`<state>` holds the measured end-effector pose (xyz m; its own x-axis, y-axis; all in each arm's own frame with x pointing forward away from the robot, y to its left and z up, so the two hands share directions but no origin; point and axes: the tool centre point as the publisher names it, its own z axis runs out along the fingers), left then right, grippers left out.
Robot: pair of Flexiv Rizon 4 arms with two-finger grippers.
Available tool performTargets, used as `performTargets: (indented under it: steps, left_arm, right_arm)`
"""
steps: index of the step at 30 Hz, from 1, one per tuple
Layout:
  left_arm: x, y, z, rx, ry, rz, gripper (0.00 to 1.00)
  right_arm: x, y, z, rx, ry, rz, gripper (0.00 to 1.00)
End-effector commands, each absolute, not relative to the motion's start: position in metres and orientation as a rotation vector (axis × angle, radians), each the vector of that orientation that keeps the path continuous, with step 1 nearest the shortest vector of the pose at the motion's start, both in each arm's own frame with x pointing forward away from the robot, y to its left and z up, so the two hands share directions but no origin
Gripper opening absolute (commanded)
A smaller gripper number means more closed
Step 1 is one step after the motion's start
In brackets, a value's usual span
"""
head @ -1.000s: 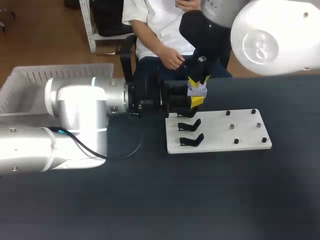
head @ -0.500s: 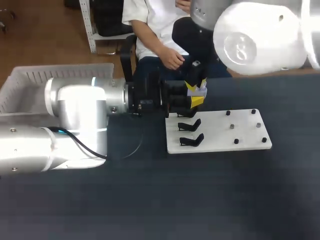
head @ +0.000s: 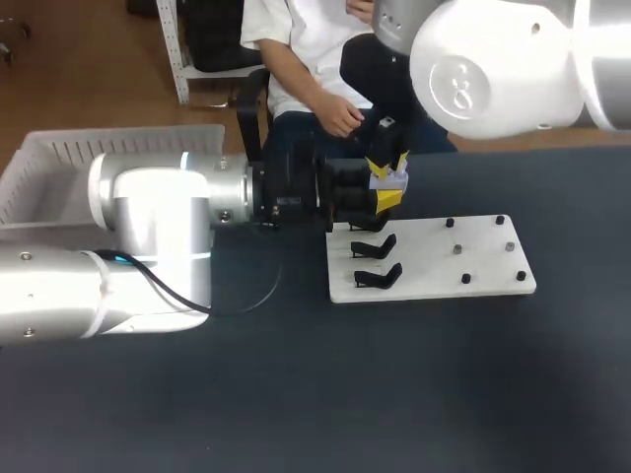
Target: Pick up each earbud case from the left stands, insert the matching earbuds, close the lid, and place the case in the box.
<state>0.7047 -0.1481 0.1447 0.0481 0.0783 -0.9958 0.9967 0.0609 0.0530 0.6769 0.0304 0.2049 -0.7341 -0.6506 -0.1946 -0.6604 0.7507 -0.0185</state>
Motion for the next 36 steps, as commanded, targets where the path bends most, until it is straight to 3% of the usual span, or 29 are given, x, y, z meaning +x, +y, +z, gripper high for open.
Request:
performTargets:
  steps: [1,36]
  left_arm:
    - [0.7025,-0.1482,0.1437,1.233,1.253,-1.081,0.00]
    - [0.7025,-0.1482,0.1437,1.233,1.253,-1.081,0.00]
  right_arm:
    - [0.6784,0.0303,0.2022,-1.041,2.762,0.080,0.00]
    - [0.6863,0.0323,0.1956,-1.035,2.768,0.095,0.00]
